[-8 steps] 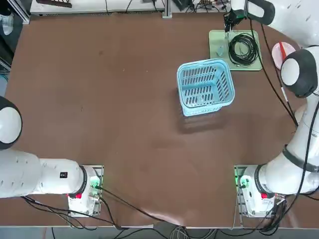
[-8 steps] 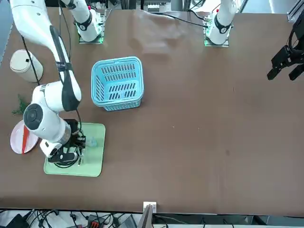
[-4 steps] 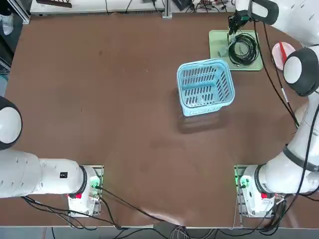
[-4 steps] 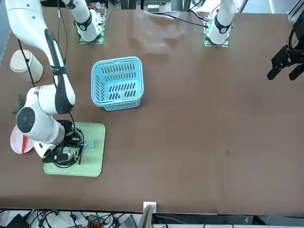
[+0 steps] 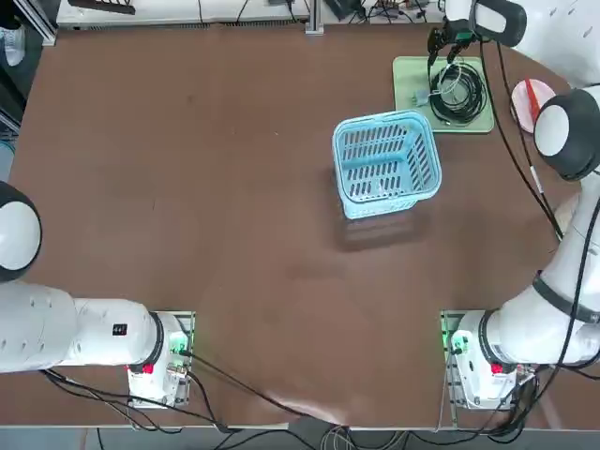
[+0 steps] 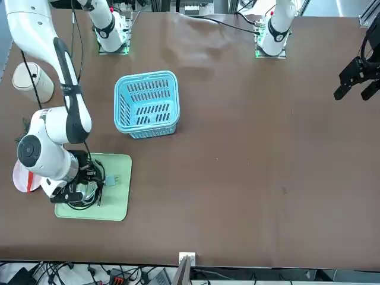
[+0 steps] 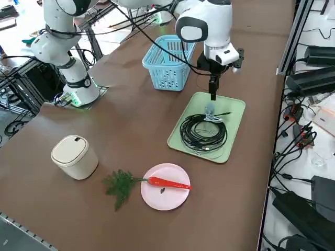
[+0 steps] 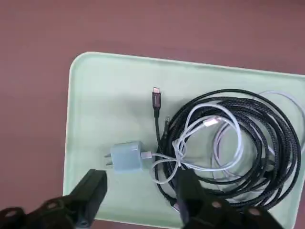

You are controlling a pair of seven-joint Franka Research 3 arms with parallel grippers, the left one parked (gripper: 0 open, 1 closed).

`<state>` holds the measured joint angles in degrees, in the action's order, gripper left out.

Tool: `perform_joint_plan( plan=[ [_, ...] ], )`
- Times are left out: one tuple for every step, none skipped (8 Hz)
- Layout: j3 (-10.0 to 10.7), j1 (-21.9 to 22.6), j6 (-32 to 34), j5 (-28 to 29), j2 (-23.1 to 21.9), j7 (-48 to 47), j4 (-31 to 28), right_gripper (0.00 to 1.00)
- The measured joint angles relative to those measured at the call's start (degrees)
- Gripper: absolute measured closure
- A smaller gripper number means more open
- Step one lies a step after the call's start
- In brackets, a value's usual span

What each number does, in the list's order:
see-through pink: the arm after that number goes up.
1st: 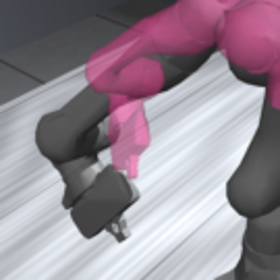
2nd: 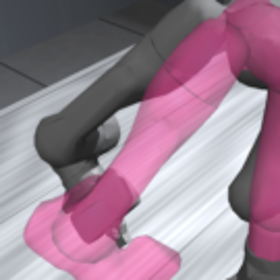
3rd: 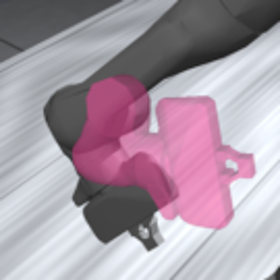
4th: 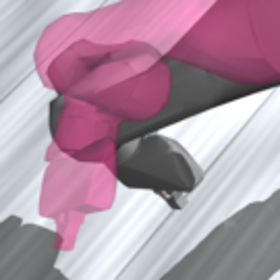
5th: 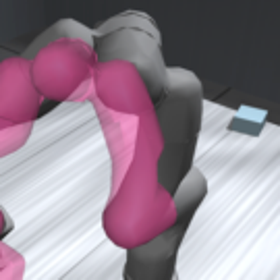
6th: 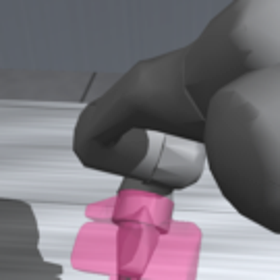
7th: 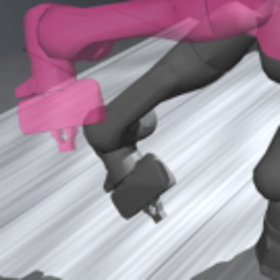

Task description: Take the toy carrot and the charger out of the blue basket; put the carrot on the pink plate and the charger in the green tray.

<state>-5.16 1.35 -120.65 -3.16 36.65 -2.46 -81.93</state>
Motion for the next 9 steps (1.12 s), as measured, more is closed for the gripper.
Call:
perform_joint_plan(
  plan=[
    [-0.03,0.03,-0.03,0.02,-0.07,0.0,0.22,0.0],
    [-0.08,0.16,-0.14,0.07,-0.38,-0.02,0.64,0.0],
    [-0.13,0.34,-0.09,0.13,-1.32,-0.32,1.09,0.0],
    [-0.14,0.34,1.57,0.18,-3.28,-1.18,1.34,0.0],
    [-0.12,0.3,6.43,0.2,-6.6,-2.17,1.79,0.0],
    [-0.11,0.26,13.04,0.27,-11.18,-2.54,2.18,0.0],
    [-0.1,0.21,19.51,0.4,-16.3,-2.65,2.35,0.0],
    [-0.08,0.19,24.71,0.46,-21.08,-2.69,2.34,0.0],
    [-0.04,0.18,28.3,0.48,-24.96,-2.71,2.17,0.0]
  ],
)
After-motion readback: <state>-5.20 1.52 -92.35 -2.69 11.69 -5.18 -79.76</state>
